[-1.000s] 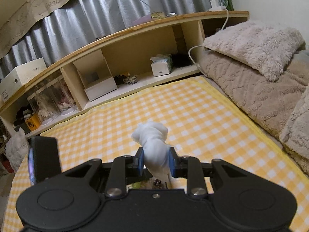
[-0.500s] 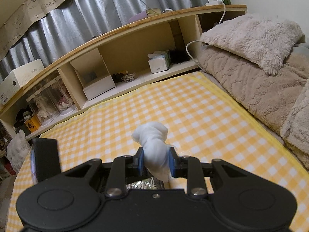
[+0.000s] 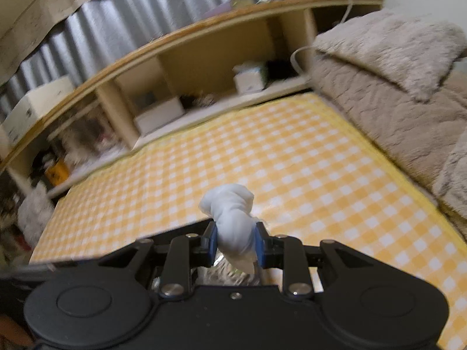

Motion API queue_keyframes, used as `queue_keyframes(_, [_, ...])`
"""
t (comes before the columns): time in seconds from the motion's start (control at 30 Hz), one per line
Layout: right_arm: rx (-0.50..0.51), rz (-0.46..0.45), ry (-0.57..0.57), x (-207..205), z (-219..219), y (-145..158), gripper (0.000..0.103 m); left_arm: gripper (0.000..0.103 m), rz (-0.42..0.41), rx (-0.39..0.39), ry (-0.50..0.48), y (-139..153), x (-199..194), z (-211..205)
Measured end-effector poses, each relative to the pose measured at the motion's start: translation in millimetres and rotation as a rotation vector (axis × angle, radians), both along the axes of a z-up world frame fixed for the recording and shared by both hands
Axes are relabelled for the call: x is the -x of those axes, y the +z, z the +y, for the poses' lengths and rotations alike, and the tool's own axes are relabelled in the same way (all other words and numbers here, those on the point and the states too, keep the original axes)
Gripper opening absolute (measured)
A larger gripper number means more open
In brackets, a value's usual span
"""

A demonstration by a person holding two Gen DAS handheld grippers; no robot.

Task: Organize soft objects
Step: 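Release the cord bag and white cloth into the black box, opening both tools, then move the left tool to the blue packet while the right tool reaches the white sachet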

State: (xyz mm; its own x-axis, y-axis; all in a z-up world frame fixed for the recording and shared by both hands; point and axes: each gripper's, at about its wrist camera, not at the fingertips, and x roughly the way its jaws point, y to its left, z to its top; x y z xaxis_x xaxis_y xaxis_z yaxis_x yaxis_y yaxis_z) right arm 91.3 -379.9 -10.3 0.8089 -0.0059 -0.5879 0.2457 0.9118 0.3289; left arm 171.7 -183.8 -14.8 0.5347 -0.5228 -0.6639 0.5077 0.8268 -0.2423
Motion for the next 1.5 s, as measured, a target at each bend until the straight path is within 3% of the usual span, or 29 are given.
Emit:
queue_keyframes(0.17, [-0.033,0.105,0.097,-7,14,-14,0.028,0.101,0.000,0.015,0.019,0,5,16])
queue_keyframes(0.27, [-0.031,0.203,0.155,-15,22,-30,0.035,0.101,0.014,0.008,0.023,-5,6,19])
queue_keyframes(0.37, [0.021,0.280,0.106,-20,25,-36,0.043,0.101,0.021,0.000,0.019,-9,8,20])
queue_keyframes(0.5, [0.039,0.235,0.059,-10,22,-29,0.053,0.101,0.025,0.002,0.024,-10,8,24])
queue_keyframes(0.77, [0.038,0.212,0.006,-1,11,-25,0.054,0.103,0.013,0.006,0.034,-4,12,28])
queue_keyframes(0.9, [0.104,0.200,0.024,-1,22,-18,0.077,0.103,-0.006,0.009,0.038,1,15,31])
queue_keyframes(1.23, [0.164,0.053,-0.057,7,25,2,0.102,0.103,-0.095,-0.012,0.072,20,11,61])
queue_keyframes(1.37, [0.175,0.011,-0.088,7,29,4,0.103,0.103,-0.171,-0.040,0.105,26,9,80])
queue_keyframes(1.5, [0.183,-0.023,-0.093,5,36,6,0.103,0.103,-0.185,-0.056,0.115,27,1,101])
